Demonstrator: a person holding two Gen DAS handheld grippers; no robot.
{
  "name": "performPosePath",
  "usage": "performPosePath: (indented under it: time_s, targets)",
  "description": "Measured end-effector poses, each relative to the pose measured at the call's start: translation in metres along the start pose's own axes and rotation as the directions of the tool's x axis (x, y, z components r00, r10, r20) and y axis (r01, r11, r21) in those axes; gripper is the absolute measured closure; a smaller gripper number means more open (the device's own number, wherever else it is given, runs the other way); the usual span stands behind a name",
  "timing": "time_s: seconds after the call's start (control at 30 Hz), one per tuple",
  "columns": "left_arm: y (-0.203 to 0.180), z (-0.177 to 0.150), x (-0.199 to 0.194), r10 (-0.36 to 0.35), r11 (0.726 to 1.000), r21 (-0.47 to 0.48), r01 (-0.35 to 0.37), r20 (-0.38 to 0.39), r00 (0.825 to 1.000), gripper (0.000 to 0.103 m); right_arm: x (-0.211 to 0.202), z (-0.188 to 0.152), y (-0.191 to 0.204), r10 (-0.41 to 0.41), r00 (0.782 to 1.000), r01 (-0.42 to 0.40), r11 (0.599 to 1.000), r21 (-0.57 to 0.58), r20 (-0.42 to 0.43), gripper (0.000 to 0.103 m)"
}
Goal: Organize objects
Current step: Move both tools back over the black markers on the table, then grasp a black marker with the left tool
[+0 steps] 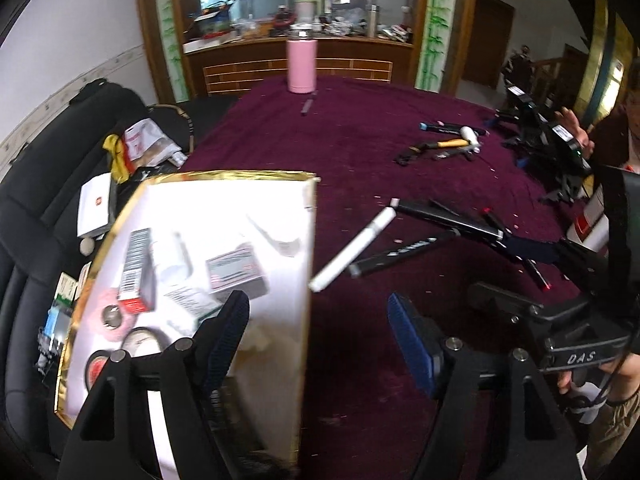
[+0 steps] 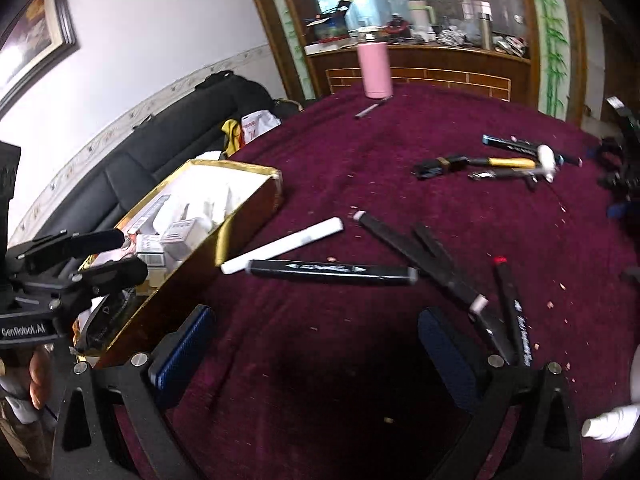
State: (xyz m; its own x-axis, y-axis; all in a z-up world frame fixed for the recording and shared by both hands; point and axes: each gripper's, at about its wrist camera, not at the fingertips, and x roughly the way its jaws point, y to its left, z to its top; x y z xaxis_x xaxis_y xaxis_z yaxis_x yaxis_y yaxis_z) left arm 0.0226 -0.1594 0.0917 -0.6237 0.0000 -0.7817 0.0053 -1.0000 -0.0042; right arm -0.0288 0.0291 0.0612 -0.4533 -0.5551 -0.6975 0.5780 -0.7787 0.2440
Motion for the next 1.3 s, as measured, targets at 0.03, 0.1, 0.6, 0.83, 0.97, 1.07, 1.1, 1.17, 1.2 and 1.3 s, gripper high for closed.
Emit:
performPosePath:
  time_s: [0.03, 0.1, 0.6, 0.83, 0.97, 1.07, 1.1, 1.17, 1.2, 1.3]
  targets:
    - [-0.004, 0.001, 0.001, -0.004, 1.000, 0.008, 0.004, -0.001, 1.000, 0.032, -0.003, -0.002, -0.007, 0.004, 1.000, -0.004, 1.000, 0.015, 0.006, 0.000]
    - [-0.014, 0.003, 0.006, -0.011, 1.000, 0.026, 0.011, -0.009, 1.000, 0.032, -0.007, -0.002, -0.016, 0.012, 1.000, -0.012, 0.999, 0.034, 0.013, 0.000]
    - [-0.064, 0.026, 0.061, 0.028, 0.975, 0.223, -0.011, -0.072, 0.997, 0.032, -0.029, 0.000, -0.059, -0.051, 0.998, 0.045, 0.989, 0.142, 0.038, 0.000]
    - [-0.094, 0.037, 0.104, 0.020, 0.932, 0.362, 0.024, -0.117, 0.993, 0.032, -0.029, 0.000, -0.063, -0.056, 0.998, 0.049, 0.987, 0.153, 0.041, 0.000]
    - [-0.101, 0.032, 0.128, 0.034, 0.922, 0.385, 0.029, -0.157, 0.987, 0.032, -0.028, -0.001, -0.067, -0.056, 0.998, 0.049, 0.986, 0.161, 0.040, 0.000]
    - [-0.104, 0.030, 0.131, 0.015, 0.923, 0.382, 0.044, -0.152, 0.988, 0.038, -0.028, -0.001, -0.067, -0.057, 0.998, 0.050, 0.985, 0.163, 0.037, 0.000]
    - [-0.104, 0.030, 0.131, -0.003, 0.926, 0.372, 0.062, -0.156, 0.988, 0.045, -0.028, -0.001, -0.067, -0.057, 0.998, 0.050, 0.985, 0.164, 0.037, 0.000]
    - [-0.106, 0.029, 0.130, -0.047, 0.925, 0.365, 0.109, -0.176, 0.983, 0.076, -0.027, -0.001, -0.067, -0.058, 0.998, 0.051, 0.985, 0.165, 0.036, 0.000]
    - [-0.108, 0.028, 0.129, -0.045, 0.921, 0.373, 0.109, -0.176, 0.983, 0.080, -0.027, -0.001, -0.068, -0.058, 0.998, 0.052, 0.985, 0.165, 0.037, 0.000]
    - [-0.119, 0.021, 0.127, -0.018, 0.910, 0.407, 0.082, -0.158, 0.987, 0.089, -0.028, -0.001, -0.068, -0.059, 0.998, 0.051, 0.984, 0.168, 0.039, 0.000]
